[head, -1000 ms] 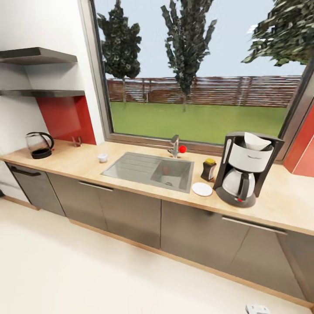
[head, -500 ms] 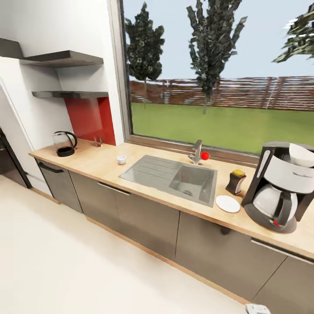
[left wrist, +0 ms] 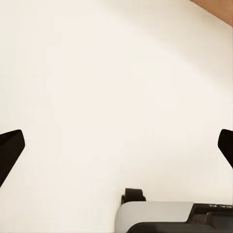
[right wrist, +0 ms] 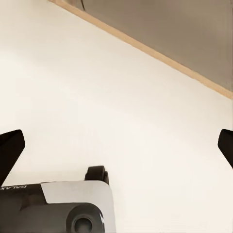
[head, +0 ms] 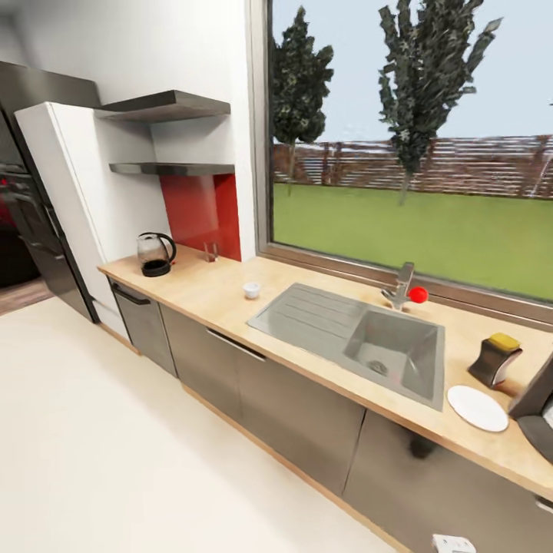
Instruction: Set up a coffee station on the kitchen countertop: keep the coffee maker on the countertop, move the bottle of coffee from the kitchen shelf to the counter next to the coffee maker, place a paper coffee filter on top of the coffee maker, put the saucer next to the coffee maker with the coffee cup on the saucer, and place the electric kettle next to the coffee maker.
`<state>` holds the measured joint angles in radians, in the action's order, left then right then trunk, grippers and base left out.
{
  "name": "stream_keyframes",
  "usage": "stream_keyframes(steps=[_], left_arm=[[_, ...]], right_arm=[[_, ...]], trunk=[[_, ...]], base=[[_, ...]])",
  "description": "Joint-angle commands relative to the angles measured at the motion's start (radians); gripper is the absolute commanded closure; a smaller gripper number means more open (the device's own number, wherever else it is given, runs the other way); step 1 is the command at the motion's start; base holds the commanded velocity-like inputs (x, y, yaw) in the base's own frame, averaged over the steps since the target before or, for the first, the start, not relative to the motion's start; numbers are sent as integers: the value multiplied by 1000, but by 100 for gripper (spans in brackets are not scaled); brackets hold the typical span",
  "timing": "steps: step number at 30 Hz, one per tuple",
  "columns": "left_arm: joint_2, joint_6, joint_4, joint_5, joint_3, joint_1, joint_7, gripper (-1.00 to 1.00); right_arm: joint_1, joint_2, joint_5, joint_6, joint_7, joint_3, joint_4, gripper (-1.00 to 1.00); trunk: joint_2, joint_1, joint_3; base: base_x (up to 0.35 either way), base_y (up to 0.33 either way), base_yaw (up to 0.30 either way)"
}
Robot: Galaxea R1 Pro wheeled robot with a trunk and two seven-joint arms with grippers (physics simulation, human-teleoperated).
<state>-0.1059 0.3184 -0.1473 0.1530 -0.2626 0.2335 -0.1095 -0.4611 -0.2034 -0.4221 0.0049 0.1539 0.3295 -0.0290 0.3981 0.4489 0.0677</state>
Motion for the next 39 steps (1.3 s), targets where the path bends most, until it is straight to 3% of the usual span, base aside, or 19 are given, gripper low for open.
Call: stream_keyframes(steps=[1,11,19,23,31,39], left_arm=[[0,4,1,10,-9,1,-4,-100],[-3,4,1,-21,-11,1,-4,-100],[-4,3,0,-26,-12,1,-4,-100],[-3,2,0,-25,-11,1,-4,-100],[-4,1,0,-24,-12,1,-3,-100],[-9,1,0,-24,-12,1,-1,-100]], right_arm=[[-1,-1,-11,1,3,8,0,-100],[-1,-1,-11,1,3,8,0,-100],[2,1,-9,4,5,8,3,-100],[67,17,-3,5,9,8,4,-100],[167,35,119,4,92,8,4,-100],[216,38,142,6,106,8,5,-100]], trunk=[[2,1,2],[2,1,-3],[2,1,-7],[2,1,-8],[2,1,-8],[2,1,-8]], base=[[310,138,278],[308,140,278],[251,254,278],[234,277,278],[233,279,278],[233,279,171]])
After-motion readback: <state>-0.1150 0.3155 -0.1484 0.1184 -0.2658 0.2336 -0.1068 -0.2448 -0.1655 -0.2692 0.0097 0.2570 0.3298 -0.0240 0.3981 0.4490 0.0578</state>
